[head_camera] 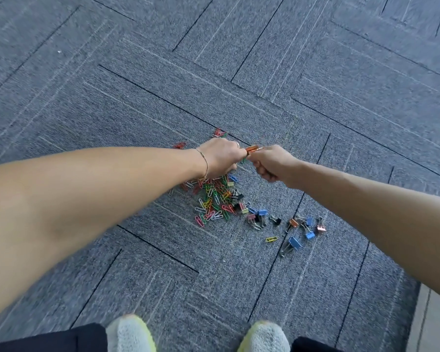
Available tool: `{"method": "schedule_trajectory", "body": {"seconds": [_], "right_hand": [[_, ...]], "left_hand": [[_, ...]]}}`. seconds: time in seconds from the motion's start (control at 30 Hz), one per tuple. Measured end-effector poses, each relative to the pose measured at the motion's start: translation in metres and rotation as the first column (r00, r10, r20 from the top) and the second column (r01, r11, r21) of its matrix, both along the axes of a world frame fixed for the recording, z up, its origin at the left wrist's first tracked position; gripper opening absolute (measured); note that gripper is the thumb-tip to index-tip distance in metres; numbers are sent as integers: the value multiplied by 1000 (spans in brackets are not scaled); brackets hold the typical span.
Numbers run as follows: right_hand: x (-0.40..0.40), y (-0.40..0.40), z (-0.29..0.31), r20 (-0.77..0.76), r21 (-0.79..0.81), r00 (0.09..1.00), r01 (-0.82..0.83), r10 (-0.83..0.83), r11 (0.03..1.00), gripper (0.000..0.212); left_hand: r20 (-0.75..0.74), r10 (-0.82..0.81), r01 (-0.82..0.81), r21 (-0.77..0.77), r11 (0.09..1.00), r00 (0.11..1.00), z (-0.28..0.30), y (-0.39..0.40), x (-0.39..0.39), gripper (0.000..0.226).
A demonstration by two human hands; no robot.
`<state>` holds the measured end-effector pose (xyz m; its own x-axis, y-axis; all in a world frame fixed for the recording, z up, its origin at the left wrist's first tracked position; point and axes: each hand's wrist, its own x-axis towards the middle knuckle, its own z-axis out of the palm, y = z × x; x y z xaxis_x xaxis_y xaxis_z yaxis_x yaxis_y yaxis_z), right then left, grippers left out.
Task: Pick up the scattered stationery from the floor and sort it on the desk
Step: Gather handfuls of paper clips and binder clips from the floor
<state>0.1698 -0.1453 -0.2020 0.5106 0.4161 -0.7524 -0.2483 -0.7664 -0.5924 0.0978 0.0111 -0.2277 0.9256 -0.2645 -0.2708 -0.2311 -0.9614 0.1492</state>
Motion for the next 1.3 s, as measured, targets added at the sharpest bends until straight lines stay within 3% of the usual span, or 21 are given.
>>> {"method": "schedule_trajectory", "body": {"seconds": [0.07,0.17,0.33,0.43,0.53,0.73,0.8,0.87,1.0,1.07,1.1,1.13,1.2,1.27,1.3], "right_hand": [[-5,1,-7,213,-112,952,-199,219,974,22],[-14,11,-11,442,-271,758,-396,479,877,15],[-25,37,-7,533,-353,583,-506,614,787,11],[-32,49,-12,533,-413,509,-541,676,733,20],[-37,56,-15,520,-437,467,-575,716,692,30],[-42,58,-20,612,-428,360,-599,705,677,29],[-44,55,-22,657,-423,277,-634,701,647,25],[-47,52,-25,655,-426,234,-671,719,606,18],[-47,47,-32,663,-389,297,-647,687,656,16],[-45,46,-33,671,-306,413,-603,616,737,13],[-43,48,-31,639,-240,520,-565,566,790,14],[-41,50,-28,560,-145,665,-509,495,848,16],[-36,54,-19,255,52,919,-323,300,945,19],[-31,55,-13,-26,141,991,-126,131,982,20],[-27,55,-11,-125,175,989,-56,79,983,19]], "left_hand": [[2,31,-31,-19,999,1000,2,3,0,15],[1,200,-199,-100,975,980,6,14,-1,15],[-106,515,-525,-250,814,850,23,34,-11,31],[-290,637,-698,-371,613,714,26,42,-20,39],[-512,617,-795,-480,372,598,31,46,-30,45],[-721,512,-875,-461,148,467,38,58,-42,31],[-775,468,-900,-415,131,425,40,60,-46,26],[-817,405,-912,-373,171,410,40,63,-50,25],[-887,355,-951,-238,195,295,36,63,-55,33],[-912,312,-959,-219,179,266,34,62,-55,32],[-918,295,-960,-226,166,267,34,62,-54,30],[-916,294,-960,-234,155,271,33,61,-52,28],[-896,338,-957,-248,153,287,32,60,-49,33],[-809,464,-932,-295,209,360,26,60,-46,39],[-725,540,-903,-315,291,427,21,63,-46,40]]}}
